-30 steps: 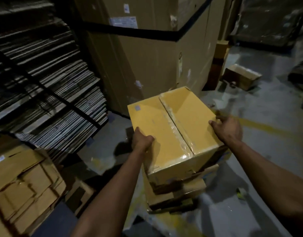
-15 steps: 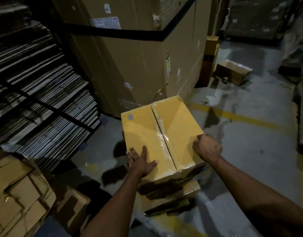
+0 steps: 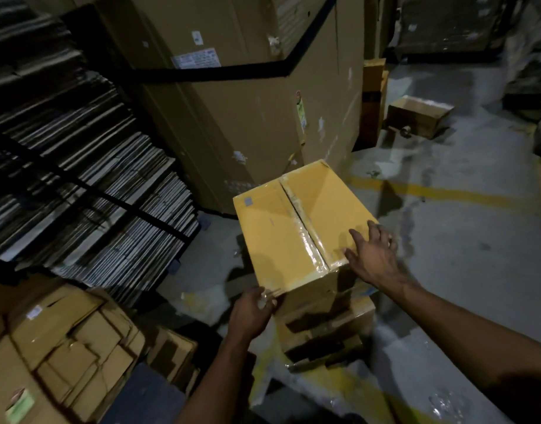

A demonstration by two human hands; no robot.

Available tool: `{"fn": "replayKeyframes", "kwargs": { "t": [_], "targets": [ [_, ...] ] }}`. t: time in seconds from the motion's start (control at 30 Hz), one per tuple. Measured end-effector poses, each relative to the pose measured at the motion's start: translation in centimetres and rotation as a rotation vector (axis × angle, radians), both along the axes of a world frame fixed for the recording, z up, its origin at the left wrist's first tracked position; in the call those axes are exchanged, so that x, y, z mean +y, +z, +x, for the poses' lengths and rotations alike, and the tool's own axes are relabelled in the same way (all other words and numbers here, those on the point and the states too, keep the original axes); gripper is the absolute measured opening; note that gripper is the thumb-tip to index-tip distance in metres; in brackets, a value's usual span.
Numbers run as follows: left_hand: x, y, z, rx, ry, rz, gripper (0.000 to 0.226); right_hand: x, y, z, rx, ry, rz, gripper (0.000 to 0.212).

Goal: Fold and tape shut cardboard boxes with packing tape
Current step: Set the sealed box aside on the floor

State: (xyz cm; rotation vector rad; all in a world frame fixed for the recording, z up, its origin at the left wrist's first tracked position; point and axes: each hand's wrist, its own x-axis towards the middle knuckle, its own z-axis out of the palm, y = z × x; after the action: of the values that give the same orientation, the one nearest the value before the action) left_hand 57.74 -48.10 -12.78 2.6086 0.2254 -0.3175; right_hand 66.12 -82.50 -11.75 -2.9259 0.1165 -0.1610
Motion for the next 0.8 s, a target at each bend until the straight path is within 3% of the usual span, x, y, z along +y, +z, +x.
{"fn": "replayKeyframes", "kwargs": {
  "t": [0.13, 0.23, 0.4, 0.5, 0.67, 0.8],
  "targets": [
    [2.4, 2.4, -7.5, -0.026, 0.062, -0.090, 0.052, 5.6, 2.3, -6.4, -0.042, 0.188, 0.125, 0.051],
    [4.5, 3.3, -15.1, -0.092, 0.121, -0.177, 0.044, 10.6, 3.2, -12.4, 0.092, 0.259, 0.320, 0.038],
    [10.5, 1.9, -31.6, -0.166, 0.241, -0.275, 0.024, 18.4, 4.5, -24.3, 0.268, 0.468, 0.394, 0.027],
    [16.5, -0.2, -42.5, -0.177, 0.402, -0.300, 0.003, 24.9, 5.2, -29.9, 0.237, 0.618, 0.391, 0.028],
    [26.8, -4.1, -59.0, -0.249, 0.710, -0.215, 0.020, 37.4, 7.2, -36.7, 0.245, 0.874, 0.341, 0.021],
    [33.3, -5.0, -67.5, -0.357, 0.943, -0.195, 0.003, 47.7, 7.4, -39.4, 0.248, 1.115, 0.342, 0.017]
  ]
}}
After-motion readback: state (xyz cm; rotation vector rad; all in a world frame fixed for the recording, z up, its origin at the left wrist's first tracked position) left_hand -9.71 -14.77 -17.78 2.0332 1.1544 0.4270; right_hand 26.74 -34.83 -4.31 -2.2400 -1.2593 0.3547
